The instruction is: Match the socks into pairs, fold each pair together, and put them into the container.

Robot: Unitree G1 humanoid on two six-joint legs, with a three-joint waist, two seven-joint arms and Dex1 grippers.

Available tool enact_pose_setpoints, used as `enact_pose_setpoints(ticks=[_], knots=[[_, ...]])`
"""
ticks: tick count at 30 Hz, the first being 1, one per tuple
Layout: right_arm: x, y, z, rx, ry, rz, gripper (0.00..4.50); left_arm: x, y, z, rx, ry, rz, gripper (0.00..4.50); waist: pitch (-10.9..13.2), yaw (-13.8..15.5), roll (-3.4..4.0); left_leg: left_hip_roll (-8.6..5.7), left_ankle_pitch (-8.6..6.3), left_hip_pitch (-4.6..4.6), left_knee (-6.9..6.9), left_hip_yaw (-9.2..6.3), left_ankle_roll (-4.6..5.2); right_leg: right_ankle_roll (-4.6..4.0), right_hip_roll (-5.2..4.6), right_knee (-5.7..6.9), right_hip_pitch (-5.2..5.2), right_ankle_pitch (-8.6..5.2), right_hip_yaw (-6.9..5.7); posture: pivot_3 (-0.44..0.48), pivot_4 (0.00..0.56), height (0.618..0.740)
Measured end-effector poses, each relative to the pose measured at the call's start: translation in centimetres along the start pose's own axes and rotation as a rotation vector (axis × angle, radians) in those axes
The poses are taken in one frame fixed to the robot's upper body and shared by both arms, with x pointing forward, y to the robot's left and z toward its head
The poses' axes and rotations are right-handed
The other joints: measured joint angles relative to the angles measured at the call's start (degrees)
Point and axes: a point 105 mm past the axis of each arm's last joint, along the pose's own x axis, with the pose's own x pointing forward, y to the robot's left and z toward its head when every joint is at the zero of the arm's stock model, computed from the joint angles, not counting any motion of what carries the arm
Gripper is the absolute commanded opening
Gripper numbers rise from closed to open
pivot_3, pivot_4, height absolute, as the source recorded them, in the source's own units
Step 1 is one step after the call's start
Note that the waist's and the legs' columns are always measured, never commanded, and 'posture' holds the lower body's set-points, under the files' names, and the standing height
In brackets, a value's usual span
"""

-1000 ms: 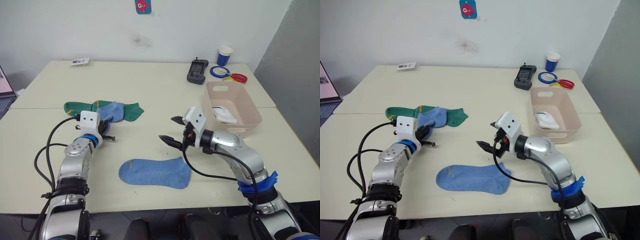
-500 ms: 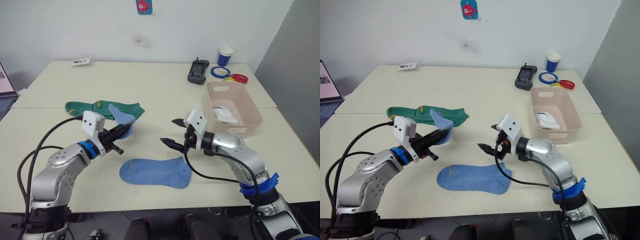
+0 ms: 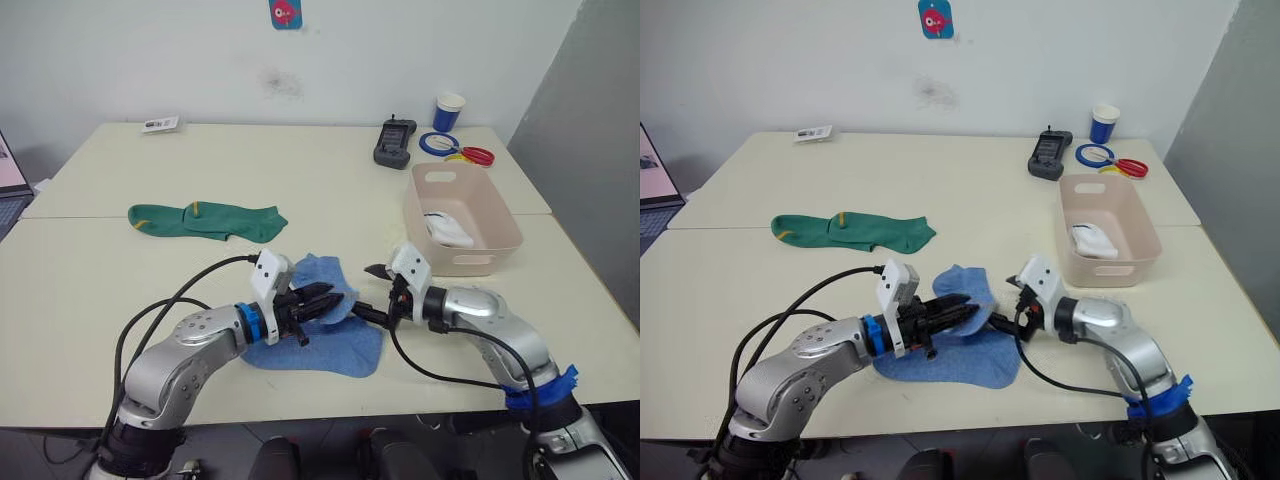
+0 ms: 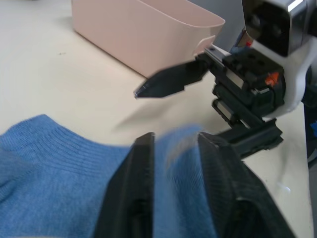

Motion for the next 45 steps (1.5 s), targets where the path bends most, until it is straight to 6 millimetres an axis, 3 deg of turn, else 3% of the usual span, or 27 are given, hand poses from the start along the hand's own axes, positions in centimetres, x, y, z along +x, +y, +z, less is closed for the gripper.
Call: enact_pose_setpoints(ticks=[3, 6, 7, 11, 14, 22, 28, 35, 42, 45], knots=[[-1.3, -0.5, -0.9, 0.001, 0.034, -0.023, 4.50, -0.6, 0.5, 1.2, -0.010, -0.025, -0.024, 3.51, 0.0, -0.1, 0.01, -0.01, 0.00, 0.00, 0.01, 0.00, 0.00, 0.00, 0.00, -0.01, 0.00, 0.00, 0.00, 0.000, 0.150, 0.740], [-2.1, -0.1, -1.4, -0.001, 0.058, -0.017, 4.50, -1.5, 2.9, 2.1, 0.012, -0.017, 0.025, 4.44, 0.0, -0.1, 0.02, 0.01, 0.00, 0.04, 0.00, -0.04, 0.00, 0.00, 0.06, 0.01, 0.01, 0.00, -0.03, 0.000, 0.150, 0.740], [-2.3, 0.2, -1.5, 0.004, 0.060, -0.010, 4.50, -1.7, 4.4, 2.2, 0.031, -0.009, 0.068, 4.49, 0.0, 0.0, 0.03, 0.00, 0.00, 0.05, 0.00, -0.05, 0.00, 0.00, 0.09, 0.01, 0.01, 0.00, -0.05, 0.000, 0.150, 0.740], [-2.6, 1.2, -1.4, 0.042, 0.056, 0.018, 4.50, -2.2, 9.4, 2.0, 0.081, 0.026, 0.219, 4.49, 0.0, 0.0, 0.04, -0.03, 0.00, 0.00, 0.02, 0.00, 0.00, 0.00, 0.18, -0.02, 0.00, 0.00, -0.02, 0.000, 0.150, 0.740], [-2.9, 1.6, -1.1, 0.143, 0.046, 0.019, 4.50, -1.4, 10.6, 0.6, 0.075, 0.080, 0.219, 4.49, 0.0, 0.1, 0.03, -0.05, 0.00, -0.06, 0.03, 0.04, 0.00, 0.01, 0.13, -0.07, 0.00, 0.00, 0.00, 0.000, 0.150, 0.740], [-3.3, 3.8, -0.9, 0.348, 0.068, 0.094, 4.50, 0.6, 11.6, -2.4, 0.016, 0.197, 0.217, 4.49, 0.0, 0.0, 0.03, 0.00, 0.00, -0.04, 0.03, -0.02, 0.01, 0.01, 0.04, -0.01, 0.00, 0.00, -0.04, 0.000, 0.150, 0.740], [-3.5, 4.9, -0.6, 0.505, 0.076, 0.137, 4.50, 1.6, 11.8, -2.3, 0.016, 0.204, 0.218, 4.49, 0.0, 0.1, 0.03, -0.03, 0.00, -0.04, 0.04, -0.04, 0.01, 0.02, 0.04, 0.00, 0.03, 0.00, -0.06, 0.000, 0.150, 0.740], [-2.9, 3.6, -2.8, 0.570, 0.175, 0.020, 4.50, 2.2, 12.0, -2.2, 0.025, 0.208, 0.218, 4.49, 0.0, 0.1, 0.03, -0.05, 0.00, -0.04, 0.04, -0.03, 0.01, 0.03, 0.04, -0.01, 0.04, 0.00, -0.07, 0.000, 0.150, 0.740], [-2.4, 2.7, -2.5, 0.624, 0.142, -0.030, 4.50, 2.3, 12.0, -2.3, 0.033, 0.216, 0.216, 4.49, 0.0, 0.0, 0.03, -0.05, 0.00, -0.03, 0.04, -0.03, 0.01, 0.04, 0.05, -0.01, 0.06, 0.01, -0.06, 0.000, 0.150, 0.740], [-1.8, 3.0, -2.1, 0.663, 0.116, -0.012, 3.87, 2.2, 12.0, -2.3, 0.034, 0.218, 0.217, 3.90, 0.0, 0.0, 0.03, -0.03, 0.00, -0.03, 0.04, -0.04, 0.01, 0.04, 0.05, 0.00, 0.05, 0.01, -0.07, 0.000, 0.150, 0.740]])
